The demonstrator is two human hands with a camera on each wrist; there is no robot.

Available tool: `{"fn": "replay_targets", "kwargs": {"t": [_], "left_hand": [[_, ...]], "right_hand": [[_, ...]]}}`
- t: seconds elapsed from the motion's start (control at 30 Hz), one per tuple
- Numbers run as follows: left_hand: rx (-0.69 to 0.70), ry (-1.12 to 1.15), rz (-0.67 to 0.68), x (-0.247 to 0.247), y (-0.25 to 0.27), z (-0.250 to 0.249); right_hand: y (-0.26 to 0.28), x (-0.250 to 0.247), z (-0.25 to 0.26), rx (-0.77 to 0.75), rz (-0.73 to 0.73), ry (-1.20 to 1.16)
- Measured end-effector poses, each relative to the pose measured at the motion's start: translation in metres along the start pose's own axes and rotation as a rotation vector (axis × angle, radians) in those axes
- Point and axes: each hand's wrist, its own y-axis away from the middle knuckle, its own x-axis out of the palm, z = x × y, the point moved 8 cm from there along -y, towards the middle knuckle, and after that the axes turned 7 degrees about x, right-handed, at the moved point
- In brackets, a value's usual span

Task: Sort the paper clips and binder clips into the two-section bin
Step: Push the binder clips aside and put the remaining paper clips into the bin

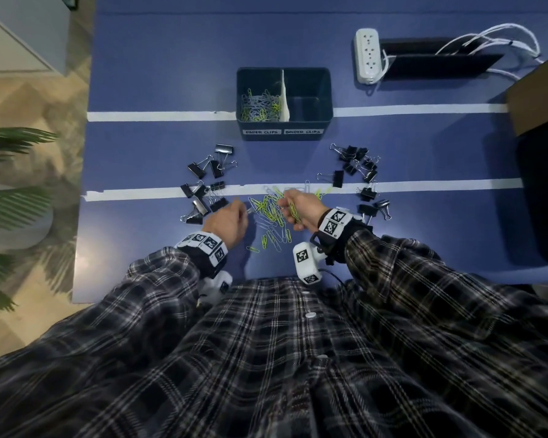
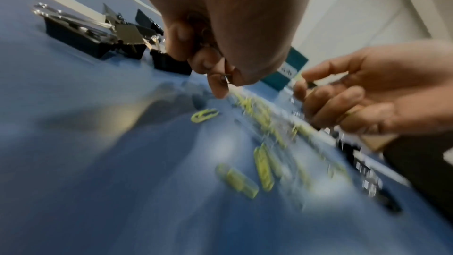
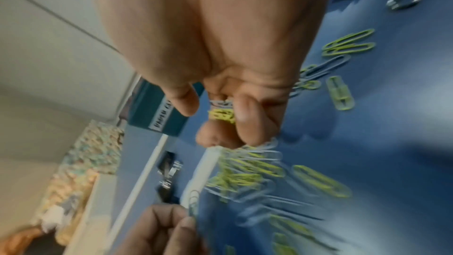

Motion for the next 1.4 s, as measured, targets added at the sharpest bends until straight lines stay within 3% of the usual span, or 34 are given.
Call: {"fn": "replay_targets", "kwargs": {"t": [0.23, 0.43, 0.57, 0.77, 0.87, 0.97, 1.07, 1.13, 1.17, 1.27, 1.4], "left_hand": [[0.015, 0.291, -0.332, -0.108, -0.044, -0.016], [-0.143, 0.097, -0.317, -0.172, -0.121, -0.017], [-0.134, 0.050, -0.268, -0.180, -0.155, -0.030], [-0.101, 0.088, -0.248, -0.168, -0.182, -0.037], [-0.035, 0.160, -0.201, -0.156, -0.189, -0.042], [0.074, 0.157, -0.149, -0.147, -0.187, -0.055], [0.212, 0.039, -0.284, -0.147, -0.165, -0.072], [0.314, -0.035, -0.386, -0.136, -0.138, -0.079], [0.379, -0.044, -0.372, -0.122, -0.124, -0.081], [0.506, -0.031, -0.097, -0.056, -0.086, -0.086], [0.454, -0.118, 0.145, 0.007, -0.070, -0.092]], "right_hand": [[0.012, 0.001, 0.115, -0.178, 0.166, -0.435], [0.018, -0.006, 0.191, -0.280, 0.187, -0.652], [0.021, -0.005, 0.199, -0.270, 0.255, -0.686], [0.025, -0.029, 0.162, -0.253, 0.272, -0.704], [0.024, -0.051, 0.122, -0.262, 0.103, -0.447], [0.008, -0.085, 0.064, -0.208, -0.241, 0.002], [-0.002, -0.110, 0.023, -0.239, -0.518, 0.512], [-0.002, -0.108, 0.005, -0.281, -0.538, 0.609], [0.000, -0.103, 0.000, -0.293, -0.539, 0.680], [-0.001, -0.086, -0.008, -0.310, -0.520, 0.956], [0.001, -0.054, -0.009, -0.385, -0.382, 1.144]]}}
